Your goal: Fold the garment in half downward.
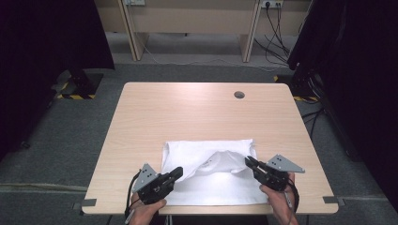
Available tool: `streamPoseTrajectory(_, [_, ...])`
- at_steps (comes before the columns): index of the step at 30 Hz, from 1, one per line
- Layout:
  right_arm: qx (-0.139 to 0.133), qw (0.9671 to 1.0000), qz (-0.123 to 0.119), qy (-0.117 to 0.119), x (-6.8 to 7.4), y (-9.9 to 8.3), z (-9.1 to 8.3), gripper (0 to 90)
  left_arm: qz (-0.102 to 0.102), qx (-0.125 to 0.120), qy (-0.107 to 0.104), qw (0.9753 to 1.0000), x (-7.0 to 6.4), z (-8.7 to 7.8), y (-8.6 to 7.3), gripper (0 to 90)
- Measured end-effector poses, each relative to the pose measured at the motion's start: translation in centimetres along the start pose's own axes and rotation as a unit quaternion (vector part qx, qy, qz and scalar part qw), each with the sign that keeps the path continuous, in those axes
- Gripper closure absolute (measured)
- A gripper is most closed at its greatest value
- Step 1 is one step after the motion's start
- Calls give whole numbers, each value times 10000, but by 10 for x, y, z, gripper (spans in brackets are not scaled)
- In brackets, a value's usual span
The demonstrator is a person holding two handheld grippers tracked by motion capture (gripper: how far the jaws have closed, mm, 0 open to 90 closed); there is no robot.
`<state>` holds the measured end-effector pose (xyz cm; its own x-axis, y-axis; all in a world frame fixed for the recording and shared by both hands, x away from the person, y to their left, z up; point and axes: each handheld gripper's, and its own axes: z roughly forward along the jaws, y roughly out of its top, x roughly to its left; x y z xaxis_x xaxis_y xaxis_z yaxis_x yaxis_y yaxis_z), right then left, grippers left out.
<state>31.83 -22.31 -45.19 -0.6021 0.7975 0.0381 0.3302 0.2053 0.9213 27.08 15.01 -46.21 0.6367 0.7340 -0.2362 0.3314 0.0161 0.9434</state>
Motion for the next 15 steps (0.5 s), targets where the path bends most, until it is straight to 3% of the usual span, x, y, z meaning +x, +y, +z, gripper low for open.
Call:
streamPoseTrajectory(3, [4, 9999, -103, -13, 4, -1, -3, 831, 68, 149, 24, 9999, -3, 2, -5, 813])
streamPoseTrajectory(9, [79, 9998, -133, 90, 7, -11, -8, 824, -107, 194, 155, 9996, 5, 3, -8, 717])
streamPoseTrajectory(15, [152, 9999, -58, 38, -1, -23, -17, 817, 210, 398, 101, 9989, -1, -3, -12, 602])
